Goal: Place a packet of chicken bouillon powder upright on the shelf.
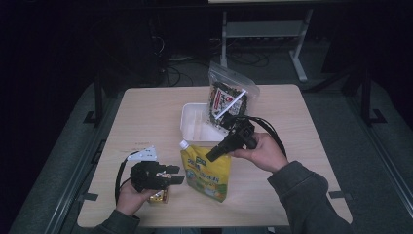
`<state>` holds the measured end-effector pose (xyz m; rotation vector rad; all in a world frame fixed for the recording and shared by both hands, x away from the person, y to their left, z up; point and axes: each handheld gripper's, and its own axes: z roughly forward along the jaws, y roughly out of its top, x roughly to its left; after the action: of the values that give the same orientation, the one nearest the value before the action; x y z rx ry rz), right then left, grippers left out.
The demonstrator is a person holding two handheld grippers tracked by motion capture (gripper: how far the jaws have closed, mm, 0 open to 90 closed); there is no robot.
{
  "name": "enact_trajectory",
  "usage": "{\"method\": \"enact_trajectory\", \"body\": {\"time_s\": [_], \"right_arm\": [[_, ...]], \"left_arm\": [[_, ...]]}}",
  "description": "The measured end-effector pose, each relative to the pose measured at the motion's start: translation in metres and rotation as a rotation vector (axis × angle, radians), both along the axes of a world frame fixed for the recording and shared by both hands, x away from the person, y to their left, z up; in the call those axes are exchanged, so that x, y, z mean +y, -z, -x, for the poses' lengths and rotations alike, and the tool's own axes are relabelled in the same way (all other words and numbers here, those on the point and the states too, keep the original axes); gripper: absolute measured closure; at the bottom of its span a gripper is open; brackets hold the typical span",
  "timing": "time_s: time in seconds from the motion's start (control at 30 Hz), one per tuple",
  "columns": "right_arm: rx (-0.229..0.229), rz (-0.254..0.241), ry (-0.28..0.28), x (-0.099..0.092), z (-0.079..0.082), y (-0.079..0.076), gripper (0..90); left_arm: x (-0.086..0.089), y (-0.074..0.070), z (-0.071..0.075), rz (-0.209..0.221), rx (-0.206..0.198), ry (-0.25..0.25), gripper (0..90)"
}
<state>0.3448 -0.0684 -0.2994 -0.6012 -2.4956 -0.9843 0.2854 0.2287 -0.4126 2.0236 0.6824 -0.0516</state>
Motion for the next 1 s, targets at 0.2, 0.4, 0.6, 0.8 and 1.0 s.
{"method": "enact_trajectory", "body": {"time_s": [0.2,0.4,0.6,0.8,1.0], "right_arm": [[0.018,-0.067,0.049,-0.007,0.000,0.000,90.0],[0.021,-0.146,0.095,-0.013,-0.002,-0.005,90.0],[0.008,-0.207,0.127,-0.011,-0.005,-0.011,90.0],[-0.007,-0.263,0.171,-0.011,-0.012,-0.021,90.0],[-0.023,-0.308,0.237,-0.013,-0.020,-0.029,89.9]], "left_arm": [[0.007,-0.003,0.001,-0.034,-0.022,-0.044,45.7],[0.013,-0.001,0.000,-0.056,-0.022,-0.077,42.5],[0.018,0.000,0.001,-0.071,-0.031,-0.110,40.6],[0.022,0.000,0.000,-0.068,-0.028,-0.133,39.5],[0.024,0.001,0.000,-0.071,-0.025,-0.139,39.1]]}}
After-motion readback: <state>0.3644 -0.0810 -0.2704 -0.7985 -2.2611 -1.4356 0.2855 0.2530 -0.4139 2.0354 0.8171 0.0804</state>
